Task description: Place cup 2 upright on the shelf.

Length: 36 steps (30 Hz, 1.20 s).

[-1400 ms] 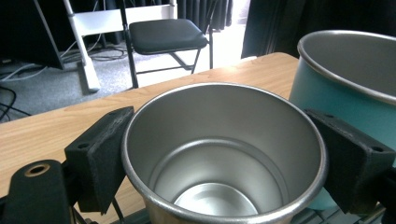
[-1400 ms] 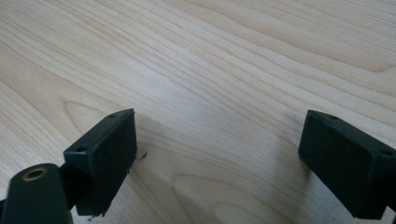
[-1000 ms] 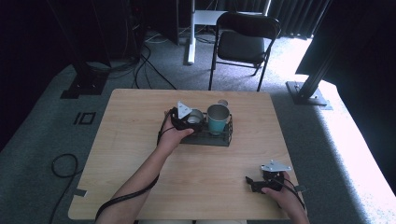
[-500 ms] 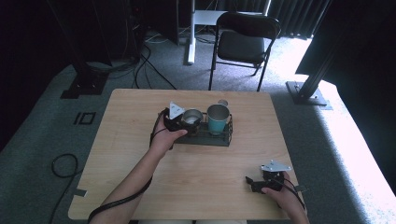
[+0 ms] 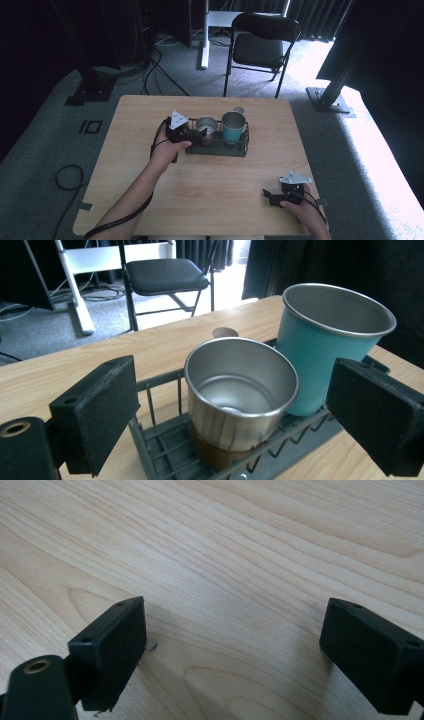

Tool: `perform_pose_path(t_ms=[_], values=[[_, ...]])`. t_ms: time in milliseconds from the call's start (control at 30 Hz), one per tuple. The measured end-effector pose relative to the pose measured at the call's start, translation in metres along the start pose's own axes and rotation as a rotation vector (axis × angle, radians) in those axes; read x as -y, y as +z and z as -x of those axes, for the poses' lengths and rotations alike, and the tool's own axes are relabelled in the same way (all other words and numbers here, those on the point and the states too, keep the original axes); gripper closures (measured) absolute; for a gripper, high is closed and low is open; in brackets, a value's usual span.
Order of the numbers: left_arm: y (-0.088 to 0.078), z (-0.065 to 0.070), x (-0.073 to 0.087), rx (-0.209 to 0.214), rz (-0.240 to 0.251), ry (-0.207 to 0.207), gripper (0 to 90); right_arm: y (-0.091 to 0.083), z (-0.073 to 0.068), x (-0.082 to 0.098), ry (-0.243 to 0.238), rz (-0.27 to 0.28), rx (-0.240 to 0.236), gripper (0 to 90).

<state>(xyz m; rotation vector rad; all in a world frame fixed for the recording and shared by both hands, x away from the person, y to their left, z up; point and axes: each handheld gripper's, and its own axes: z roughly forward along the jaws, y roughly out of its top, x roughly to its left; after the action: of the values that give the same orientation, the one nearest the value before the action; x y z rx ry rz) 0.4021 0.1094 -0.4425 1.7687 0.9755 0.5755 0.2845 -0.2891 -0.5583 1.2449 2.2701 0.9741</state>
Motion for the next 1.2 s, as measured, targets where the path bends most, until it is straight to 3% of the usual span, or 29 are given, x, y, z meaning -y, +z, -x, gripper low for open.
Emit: perform_pose_path(t_ms=[467,1200], values=[[-0.023,-0.015,0.014,-0.005,-0.022,-0.009,7.5,0.000,0.000,0.000,0.001,0.000,0.000,10.9],[-0.045,-0.045,0.047,-0.078,-0.080,-0.042,7.4,0.000,0.000,0.000,0.001,0.000,0.000,10.9]])
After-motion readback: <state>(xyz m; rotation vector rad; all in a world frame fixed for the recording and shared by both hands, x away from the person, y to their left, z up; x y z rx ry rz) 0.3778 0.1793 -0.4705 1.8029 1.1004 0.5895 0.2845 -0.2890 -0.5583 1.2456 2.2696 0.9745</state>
